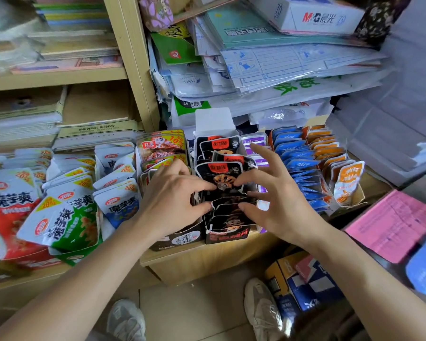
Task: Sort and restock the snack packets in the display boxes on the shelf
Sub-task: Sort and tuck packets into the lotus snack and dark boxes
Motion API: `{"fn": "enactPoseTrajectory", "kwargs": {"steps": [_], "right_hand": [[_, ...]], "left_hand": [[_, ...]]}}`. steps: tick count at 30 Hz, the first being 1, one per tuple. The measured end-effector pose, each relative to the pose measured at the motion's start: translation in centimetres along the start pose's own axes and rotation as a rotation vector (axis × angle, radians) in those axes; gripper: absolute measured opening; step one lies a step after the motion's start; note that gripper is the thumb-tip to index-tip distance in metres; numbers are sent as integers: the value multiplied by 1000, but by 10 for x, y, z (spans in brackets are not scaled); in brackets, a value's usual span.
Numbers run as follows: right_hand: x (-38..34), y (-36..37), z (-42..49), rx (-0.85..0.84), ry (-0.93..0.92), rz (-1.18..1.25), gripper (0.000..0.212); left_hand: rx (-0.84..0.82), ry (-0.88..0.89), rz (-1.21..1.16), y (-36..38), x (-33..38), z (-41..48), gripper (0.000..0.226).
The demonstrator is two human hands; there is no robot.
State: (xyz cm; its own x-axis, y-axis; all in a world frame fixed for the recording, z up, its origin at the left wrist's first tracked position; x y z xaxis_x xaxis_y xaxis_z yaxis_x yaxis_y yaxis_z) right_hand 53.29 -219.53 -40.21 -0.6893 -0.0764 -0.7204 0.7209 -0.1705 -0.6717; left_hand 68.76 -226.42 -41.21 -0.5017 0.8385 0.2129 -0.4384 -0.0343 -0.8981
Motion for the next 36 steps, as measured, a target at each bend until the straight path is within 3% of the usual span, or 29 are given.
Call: {"fn": "enactPoseTrajectory", "kwargs": {"steps": [4,14,19,24,27,31,34,36], "right_hand": [[11,2,7,-2,28,-81,33],[19,2,10,-37,110,-79,51],[17,-8,18,85,104,-12,34],[12,-3,26,-2,147,114,73],[10,6,28,-87,132,49,69],[7,9,26,-176,106,-20,59],[7,2,22,-209,155,95,58],[11,5,10,-280,212,187,63]], "left_hand": [[-77,14,49,9,3,13,25],[268,162,-86,-9,18,4,8],[418,130,-136,-31,12,-1,8],[470,73,-193,-31,8,-5,9],[412,123,-227,-24,19,-6,13],[187,67,-400,-4,16,2,18],[70,-31,-597,3,10,3,25],[91,-54,-652,-1,11,-4,31]]}}
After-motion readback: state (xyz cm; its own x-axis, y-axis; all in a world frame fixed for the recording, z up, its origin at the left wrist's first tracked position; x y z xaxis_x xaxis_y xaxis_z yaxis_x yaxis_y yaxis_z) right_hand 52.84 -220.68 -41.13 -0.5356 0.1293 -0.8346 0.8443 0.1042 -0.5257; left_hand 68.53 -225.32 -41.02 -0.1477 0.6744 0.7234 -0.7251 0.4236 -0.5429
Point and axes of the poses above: each hand's wrist, its own z-axis towards the middle knuckle, its own y-axis out of the palm, x = y × z, the point moved 10 cm from there along z, towards the middle knuckle, and after that the axes turned 14 degrees about y, right-handed, at the moved point
